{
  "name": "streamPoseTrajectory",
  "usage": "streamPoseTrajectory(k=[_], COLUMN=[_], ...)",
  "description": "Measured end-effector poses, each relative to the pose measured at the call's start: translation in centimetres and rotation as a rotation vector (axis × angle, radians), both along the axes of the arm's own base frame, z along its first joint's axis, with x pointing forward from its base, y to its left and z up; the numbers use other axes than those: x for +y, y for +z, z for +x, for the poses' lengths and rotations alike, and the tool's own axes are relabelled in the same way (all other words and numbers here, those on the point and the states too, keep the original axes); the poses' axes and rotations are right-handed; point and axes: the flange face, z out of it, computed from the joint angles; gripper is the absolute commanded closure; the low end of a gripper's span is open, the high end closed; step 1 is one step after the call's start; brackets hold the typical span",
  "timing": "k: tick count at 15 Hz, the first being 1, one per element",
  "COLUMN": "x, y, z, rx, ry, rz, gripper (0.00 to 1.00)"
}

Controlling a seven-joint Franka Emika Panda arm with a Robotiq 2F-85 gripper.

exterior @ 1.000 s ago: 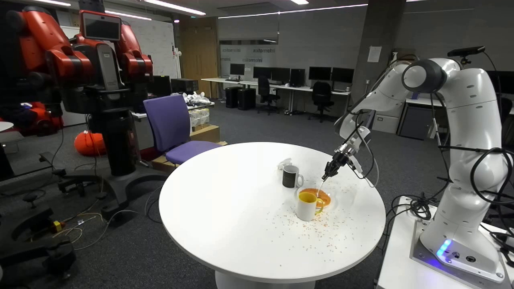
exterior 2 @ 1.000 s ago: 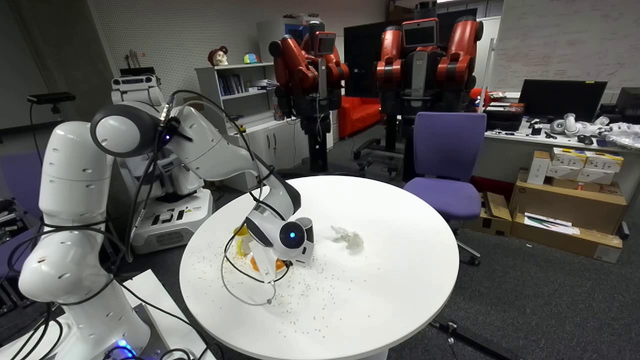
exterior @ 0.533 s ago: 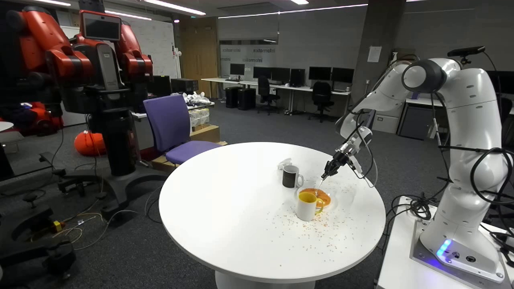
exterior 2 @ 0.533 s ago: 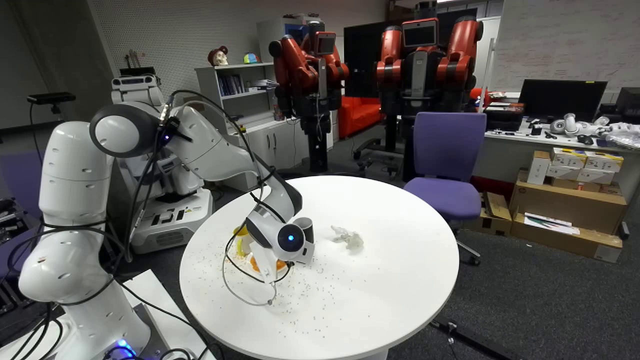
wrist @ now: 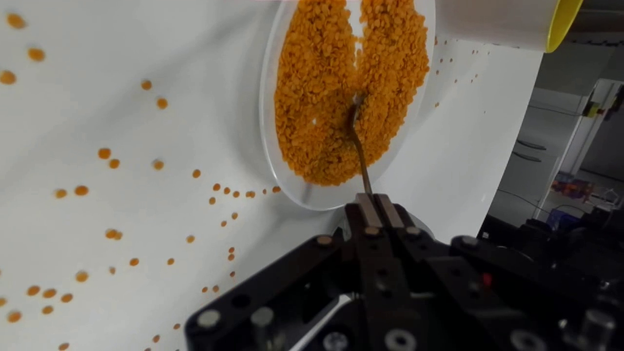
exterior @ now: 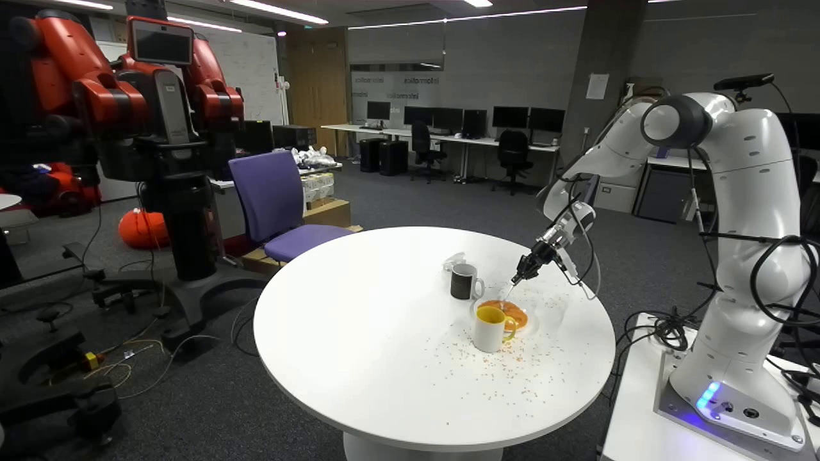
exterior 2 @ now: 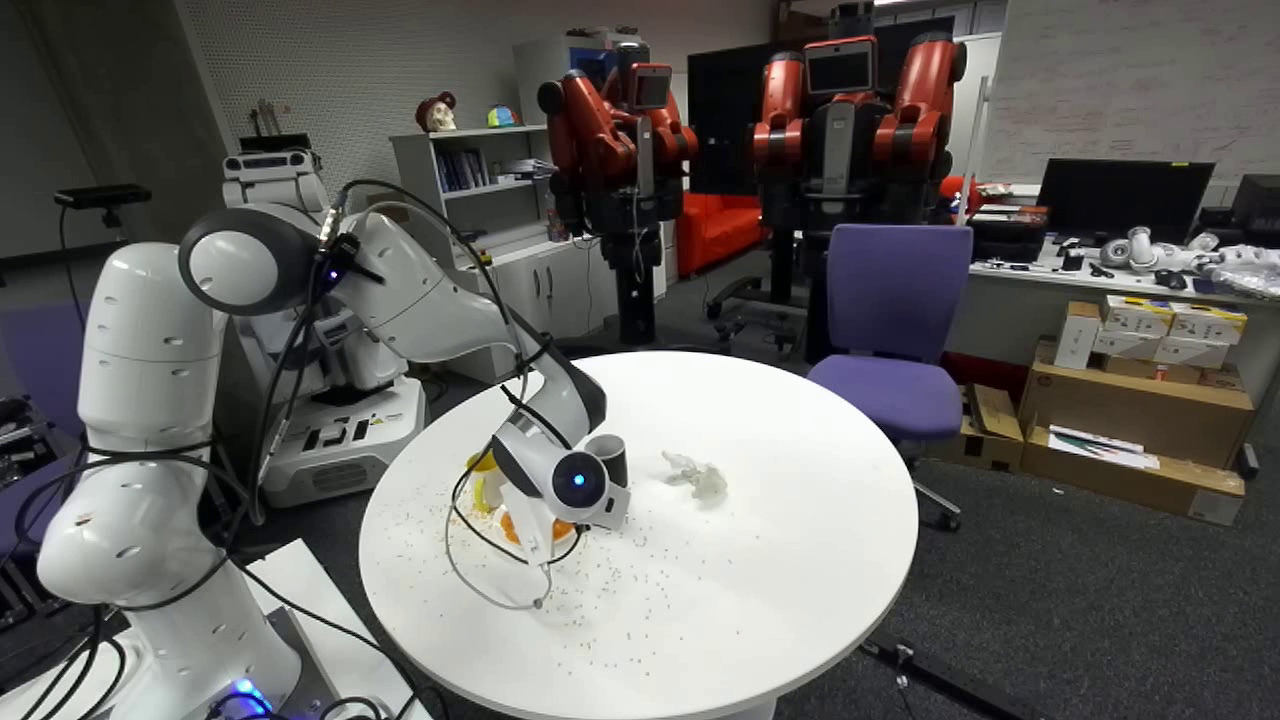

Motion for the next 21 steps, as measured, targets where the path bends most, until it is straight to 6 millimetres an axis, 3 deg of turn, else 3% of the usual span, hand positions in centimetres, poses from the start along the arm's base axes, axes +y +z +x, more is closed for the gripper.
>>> streamPoseTrajectory(k=[14, 21], x=[0.2, 0.3], y=[0.1, 1.1], z=[-0.1, -0.8], rx=[-0.069, -0.101], ry=[0.048, 0.055], rz=[-0.011, 0.009], gripper=[0.99, 0.99])
